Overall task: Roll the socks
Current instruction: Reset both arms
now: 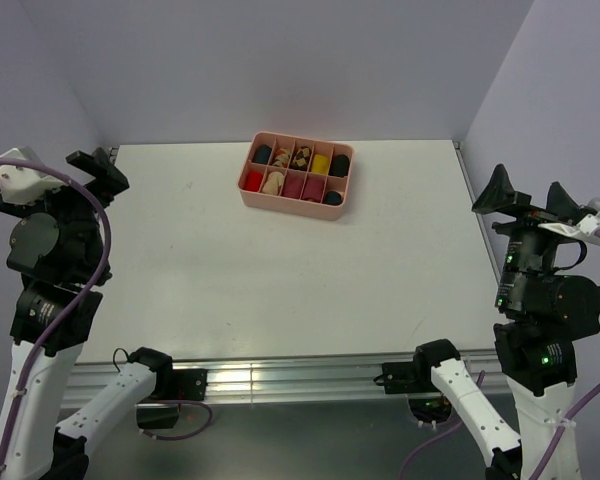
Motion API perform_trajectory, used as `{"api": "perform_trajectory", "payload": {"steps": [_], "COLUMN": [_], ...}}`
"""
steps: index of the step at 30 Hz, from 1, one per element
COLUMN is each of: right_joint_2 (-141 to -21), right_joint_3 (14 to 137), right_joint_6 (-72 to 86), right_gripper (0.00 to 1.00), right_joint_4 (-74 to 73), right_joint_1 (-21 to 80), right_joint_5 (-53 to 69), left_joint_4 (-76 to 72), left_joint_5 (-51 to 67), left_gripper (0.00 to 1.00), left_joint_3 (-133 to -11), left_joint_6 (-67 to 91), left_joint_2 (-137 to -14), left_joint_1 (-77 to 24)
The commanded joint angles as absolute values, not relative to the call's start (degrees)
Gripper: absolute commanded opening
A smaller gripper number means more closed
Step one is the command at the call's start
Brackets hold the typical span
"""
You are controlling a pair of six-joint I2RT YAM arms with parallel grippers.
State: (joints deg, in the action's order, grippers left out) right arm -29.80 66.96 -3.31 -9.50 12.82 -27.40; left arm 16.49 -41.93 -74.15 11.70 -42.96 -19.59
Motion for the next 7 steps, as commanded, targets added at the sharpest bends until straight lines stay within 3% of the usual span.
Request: {"api": "perform_trajectory", "payload": {"steps": [1,7], "right_joint_2": [-30.23,-31.02], "right_joint_3": [66.19,65.39], "right_joint_6": [-4.83,-5.18], "right_gripper": [1.00,1.00], "right_joint_4": [-5.72,-3.78], "right_joint_1": [12.74,12.74], "right_joint_5": [-27.77,-28.04], "left_joint_4": [13.80,12.39], "left_joint_5": [-42.27,-42.36], "left_gripper": [1.00,0.99], "left_joint_3": [-73.57,-72.60], "left_joint_6": [11.95,12.04], "left_joint_2": [-42.45,-42.54], "left_joint_1": [-19.86,-19.78]}}
